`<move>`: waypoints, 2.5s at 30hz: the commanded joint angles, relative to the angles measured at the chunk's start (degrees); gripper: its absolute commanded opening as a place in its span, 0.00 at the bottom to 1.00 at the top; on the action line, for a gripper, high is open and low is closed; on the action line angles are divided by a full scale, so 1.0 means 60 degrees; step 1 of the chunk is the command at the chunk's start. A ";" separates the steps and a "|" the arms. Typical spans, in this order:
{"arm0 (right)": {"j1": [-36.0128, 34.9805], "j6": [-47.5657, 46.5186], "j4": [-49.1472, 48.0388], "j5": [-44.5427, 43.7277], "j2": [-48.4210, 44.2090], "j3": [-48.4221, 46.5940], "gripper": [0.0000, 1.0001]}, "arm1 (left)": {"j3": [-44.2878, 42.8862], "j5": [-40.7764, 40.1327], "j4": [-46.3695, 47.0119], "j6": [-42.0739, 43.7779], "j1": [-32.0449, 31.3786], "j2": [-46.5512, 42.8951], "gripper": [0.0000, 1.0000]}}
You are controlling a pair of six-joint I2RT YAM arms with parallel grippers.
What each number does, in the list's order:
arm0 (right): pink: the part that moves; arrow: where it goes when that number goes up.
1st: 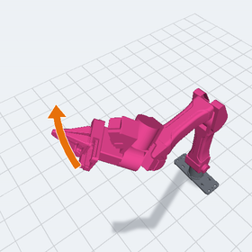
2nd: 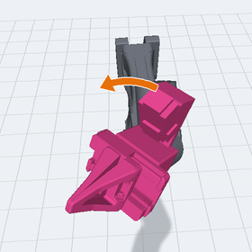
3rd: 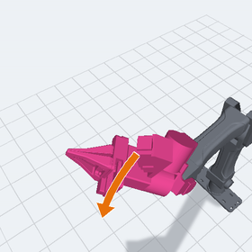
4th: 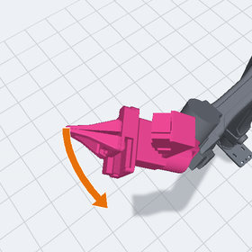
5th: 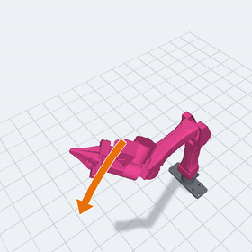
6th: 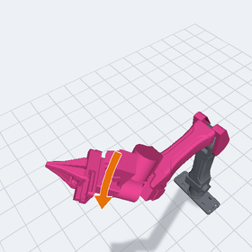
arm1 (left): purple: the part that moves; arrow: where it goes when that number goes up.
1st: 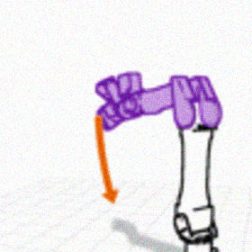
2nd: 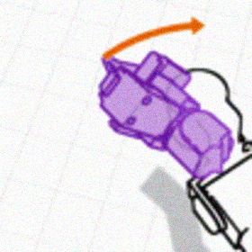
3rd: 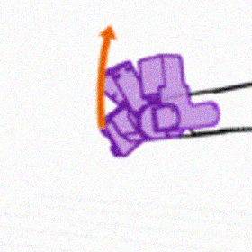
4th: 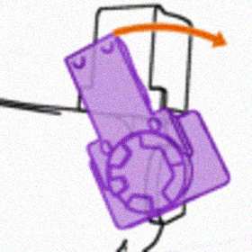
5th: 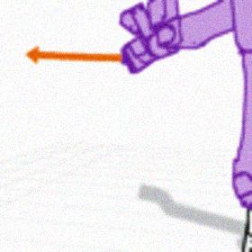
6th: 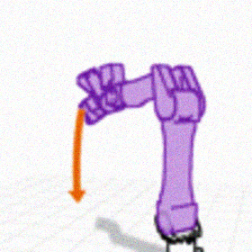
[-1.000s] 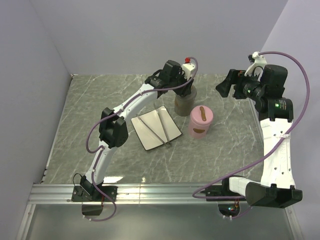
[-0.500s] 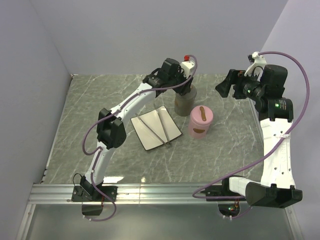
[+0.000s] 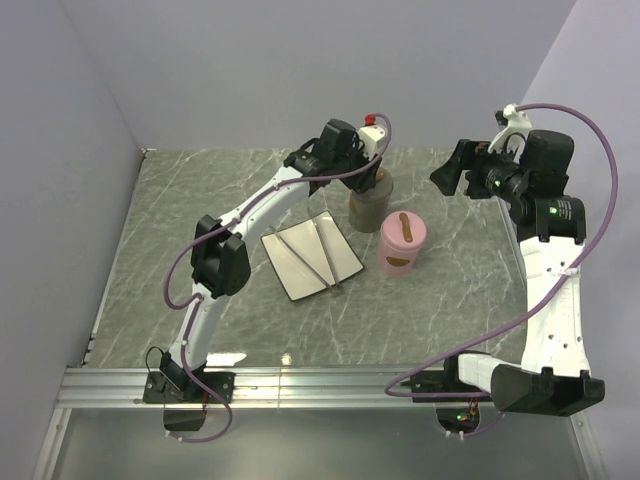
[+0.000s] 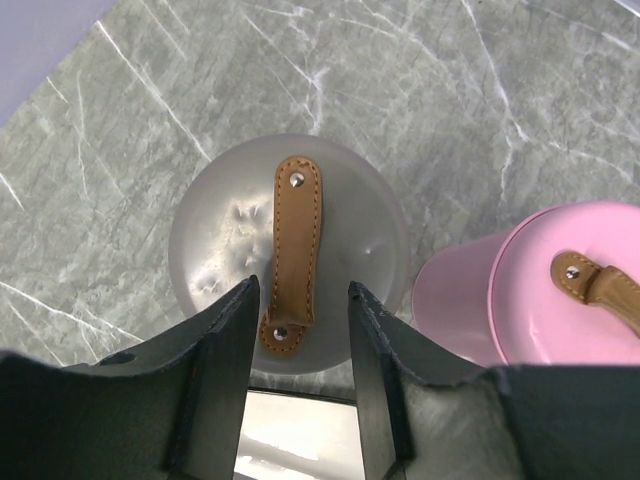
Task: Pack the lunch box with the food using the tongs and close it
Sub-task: Close the box lid on the packing box.
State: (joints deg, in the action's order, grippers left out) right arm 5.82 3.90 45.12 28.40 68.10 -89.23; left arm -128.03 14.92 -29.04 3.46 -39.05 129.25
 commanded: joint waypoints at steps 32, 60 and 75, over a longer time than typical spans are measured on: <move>0.0025 -0.0094 -0.0445 0.0115 -0.0568 0.0662 0.95 | -0.0400 -0.0332 -0.0155 0.0404 -0.0142 -0.0536 0.00; -0.0004 -0.0094 -0.0577 0.0159 -0.0715 0.0927 0.93 | -0.0811 -0.0538 -0.0287 0.0594 -0.0274 0.0372 0.01; 0.0011 -0.0050 -0.0621 0.0290 -0.0773 0.0956 0.91 | -0.0811 -0.0889 -0.0302 0.0799 -0.0289 -0.0725 0.00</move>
State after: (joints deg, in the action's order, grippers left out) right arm 5.82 3.92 43.70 29.47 64.95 -83.83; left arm -131.17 10.85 -30.68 6.81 -40.21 130.39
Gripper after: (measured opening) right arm 0.911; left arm 0.198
